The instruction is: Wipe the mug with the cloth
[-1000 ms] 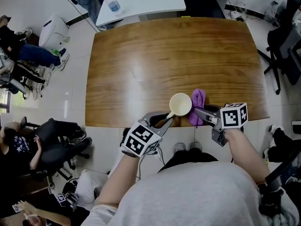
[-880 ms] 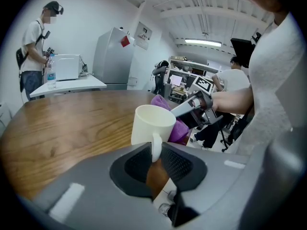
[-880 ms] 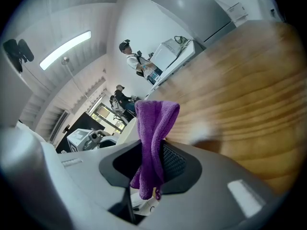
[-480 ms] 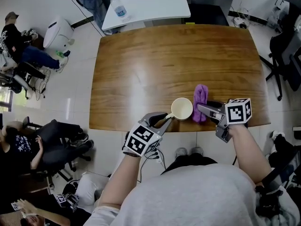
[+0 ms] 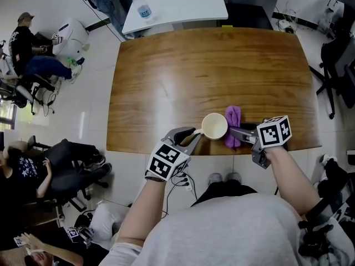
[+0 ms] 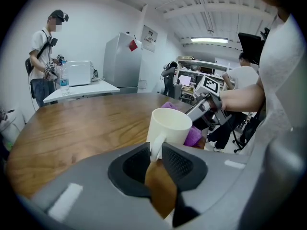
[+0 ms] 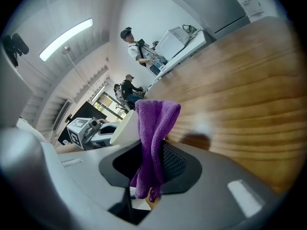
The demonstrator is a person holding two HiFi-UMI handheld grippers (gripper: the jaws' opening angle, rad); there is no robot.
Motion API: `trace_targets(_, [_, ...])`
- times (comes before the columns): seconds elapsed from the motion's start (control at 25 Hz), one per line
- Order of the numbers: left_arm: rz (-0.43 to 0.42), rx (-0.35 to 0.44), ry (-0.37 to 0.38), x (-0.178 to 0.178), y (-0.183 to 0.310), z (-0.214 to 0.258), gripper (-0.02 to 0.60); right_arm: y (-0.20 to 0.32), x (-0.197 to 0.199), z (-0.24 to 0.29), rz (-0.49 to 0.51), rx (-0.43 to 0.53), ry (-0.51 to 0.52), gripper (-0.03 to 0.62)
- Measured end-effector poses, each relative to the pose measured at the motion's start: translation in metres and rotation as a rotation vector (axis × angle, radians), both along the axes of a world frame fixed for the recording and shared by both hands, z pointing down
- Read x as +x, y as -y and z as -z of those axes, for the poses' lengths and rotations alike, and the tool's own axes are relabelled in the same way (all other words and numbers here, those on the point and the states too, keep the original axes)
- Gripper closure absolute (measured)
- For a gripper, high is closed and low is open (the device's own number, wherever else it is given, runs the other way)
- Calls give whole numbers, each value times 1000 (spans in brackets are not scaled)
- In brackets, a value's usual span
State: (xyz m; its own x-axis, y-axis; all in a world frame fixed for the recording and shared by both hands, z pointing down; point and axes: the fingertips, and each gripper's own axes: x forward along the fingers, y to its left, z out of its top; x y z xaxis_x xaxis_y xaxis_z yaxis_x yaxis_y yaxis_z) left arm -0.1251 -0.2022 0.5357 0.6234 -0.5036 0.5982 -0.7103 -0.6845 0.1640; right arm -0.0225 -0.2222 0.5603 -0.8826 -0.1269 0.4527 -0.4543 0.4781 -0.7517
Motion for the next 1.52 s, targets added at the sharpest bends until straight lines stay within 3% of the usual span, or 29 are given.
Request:
trace_targets(0.24, [8, -4, -5, -3, 0, -1, 515, 0, 1, -6, 13, -3, -11, 485])
trace_targets(0.4, [5, -9, -1, -4, 1, -3, 514, 11, 7, 5, -31, 26, -1, 485])
trace_targets(0.84, [19, 15, 23, -8, 21, 2, 515, 36, -8, 58, -20, 109, 117, 485])
trace_targets(1.28, [19, 20, -3, -8, 29, 1, 518, 4, -4, -4, 43, 18, -48, 485])
trace_targets(1.52, [4, 17, -9, -1, 29, 0, 517, -1, 3, -9, 26, -4, -65, 485])
